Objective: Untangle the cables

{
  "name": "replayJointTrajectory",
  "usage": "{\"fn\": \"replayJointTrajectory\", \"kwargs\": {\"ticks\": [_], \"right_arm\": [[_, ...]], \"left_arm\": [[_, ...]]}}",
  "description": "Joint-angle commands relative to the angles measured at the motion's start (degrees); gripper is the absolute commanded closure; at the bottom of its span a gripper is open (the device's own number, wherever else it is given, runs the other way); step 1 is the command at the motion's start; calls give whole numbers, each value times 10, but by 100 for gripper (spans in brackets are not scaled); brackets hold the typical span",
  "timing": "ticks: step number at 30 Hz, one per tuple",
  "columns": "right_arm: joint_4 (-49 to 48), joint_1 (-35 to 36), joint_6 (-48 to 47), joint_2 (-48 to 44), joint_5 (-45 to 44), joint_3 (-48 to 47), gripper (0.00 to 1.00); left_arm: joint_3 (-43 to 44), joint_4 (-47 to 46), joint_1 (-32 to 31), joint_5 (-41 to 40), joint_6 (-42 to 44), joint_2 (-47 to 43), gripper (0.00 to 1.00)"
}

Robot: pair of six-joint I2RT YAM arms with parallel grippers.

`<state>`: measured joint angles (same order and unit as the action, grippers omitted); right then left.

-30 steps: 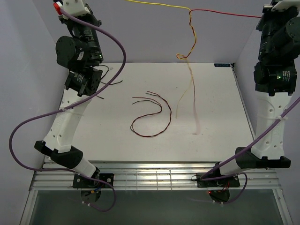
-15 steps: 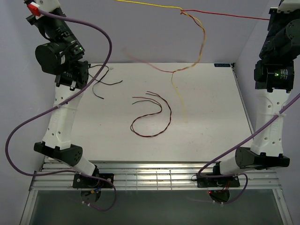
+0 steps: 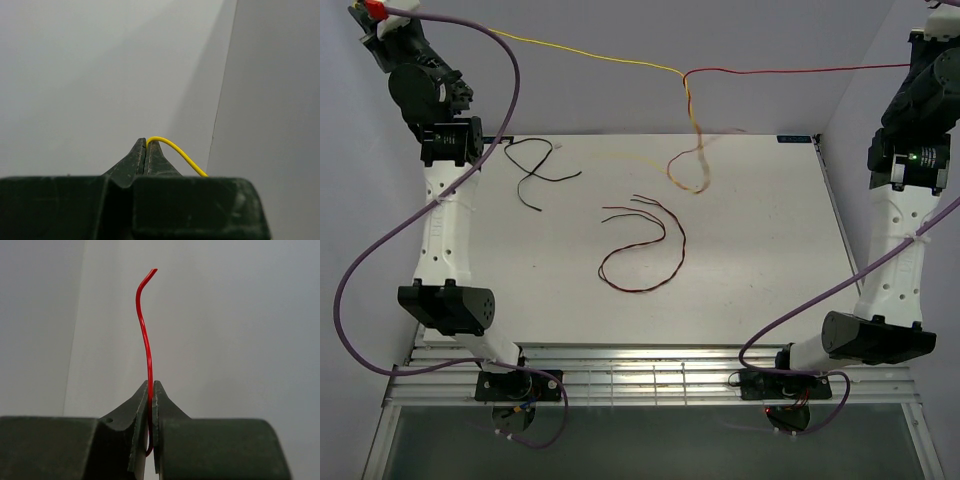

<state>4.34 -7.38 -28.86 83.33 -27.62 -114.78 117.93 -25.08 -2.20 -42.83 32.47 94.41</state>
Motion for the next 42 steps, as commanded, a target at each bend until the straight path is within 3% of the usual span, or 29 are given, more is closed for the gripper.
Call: {"fn": "replayJointTrajectory", "kwargs": {"ticks": [1,15,23,31,42], "right_arm": [[-36,-26,-30,-12,-42,14,92],[-70,-41,-44,-22,-34,57,92],[-138,-47,-101,-35,-60,114,92],[-229,-83,-139,-34,-71,170,92],[-232,-149,-117,3,-41,170,92]], "left_arm": [[4,-8,21,-10,-15,-26,100],[-72,-50,66,6,11,-61,100],[-135,-110,76,32,56,-84,100],[-193,-164,105,64,86,-105,100],[-213,-153,168,81,49,-97,100]]}}
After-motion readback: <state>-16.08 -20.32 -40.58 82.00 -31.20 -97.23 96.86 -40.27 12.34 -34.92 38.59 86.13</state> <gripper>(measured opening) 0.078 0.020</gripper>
